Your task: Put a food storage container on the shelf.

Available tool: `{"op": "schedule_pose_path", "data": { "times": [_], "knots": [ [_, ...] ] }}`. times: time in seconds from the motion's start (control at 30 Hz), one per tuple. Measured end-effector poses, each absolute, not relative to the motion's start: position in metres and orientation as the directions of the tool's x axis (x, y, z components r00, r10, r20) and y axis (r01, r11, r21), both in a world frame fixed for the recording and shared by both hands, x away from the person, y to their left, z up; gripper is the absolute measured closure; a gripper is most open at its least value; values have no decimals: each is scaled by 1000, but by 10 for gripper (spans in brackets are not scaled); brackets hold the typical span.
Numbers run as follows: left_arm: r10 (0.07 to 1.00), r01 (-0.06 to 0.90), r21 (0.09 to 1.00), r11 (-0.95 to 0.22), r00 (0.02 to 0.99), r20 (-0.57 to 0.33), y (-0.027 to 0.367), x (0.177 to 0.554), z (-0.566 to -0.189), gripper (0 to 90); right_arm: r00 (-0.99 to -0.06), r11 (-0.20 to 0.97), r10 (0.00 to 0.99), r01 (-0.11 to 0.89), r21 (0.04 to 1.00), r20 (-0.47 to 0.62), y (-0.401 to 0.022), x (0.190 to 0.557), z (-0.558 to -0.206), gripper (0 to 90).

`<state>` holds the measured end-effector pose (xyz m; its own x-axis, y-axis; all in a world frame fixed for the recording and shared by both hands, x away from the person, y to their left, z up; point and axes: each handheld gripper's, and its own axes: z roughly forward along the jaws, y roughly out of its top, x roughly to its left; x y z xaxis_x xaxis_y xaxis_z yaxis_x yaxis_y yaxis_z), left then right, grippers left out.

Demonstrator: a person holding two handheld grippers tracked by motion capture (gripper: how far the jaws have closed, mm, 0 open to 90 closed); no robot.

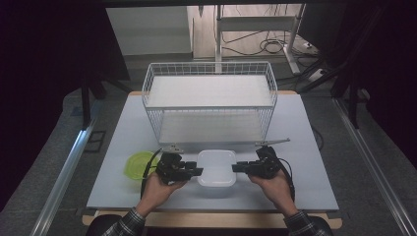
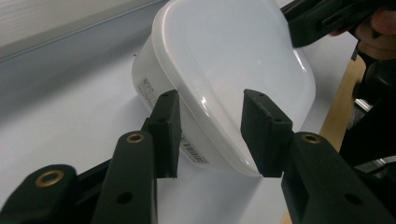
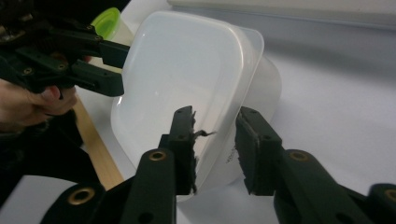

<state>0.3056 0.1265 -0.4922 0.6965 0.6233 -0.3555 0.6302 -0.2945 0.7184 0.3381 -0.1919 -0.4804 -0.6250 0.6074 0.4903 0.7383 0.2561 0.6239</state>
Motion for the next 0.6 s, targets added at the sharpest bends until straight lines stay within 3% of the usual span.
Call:
{"op": "schedule_pose_path", "data": {
  "times": [0.1,0.3,0.6],
  "knots": [
    [639,643,719,-263,674,-370,126,305,-492,628,-622,251,628,730,635,467,-190,334,-478,703],
    [664,640,741,-202,646,-377,129,302,-490,739,-589,161,614,745,647,526,-198,334,-479,800],
    [680,640,747,-177,629,-378,132,304,-491,783,-661,236,660,633,737,357,-186,324,-470,800]
  ]
}}
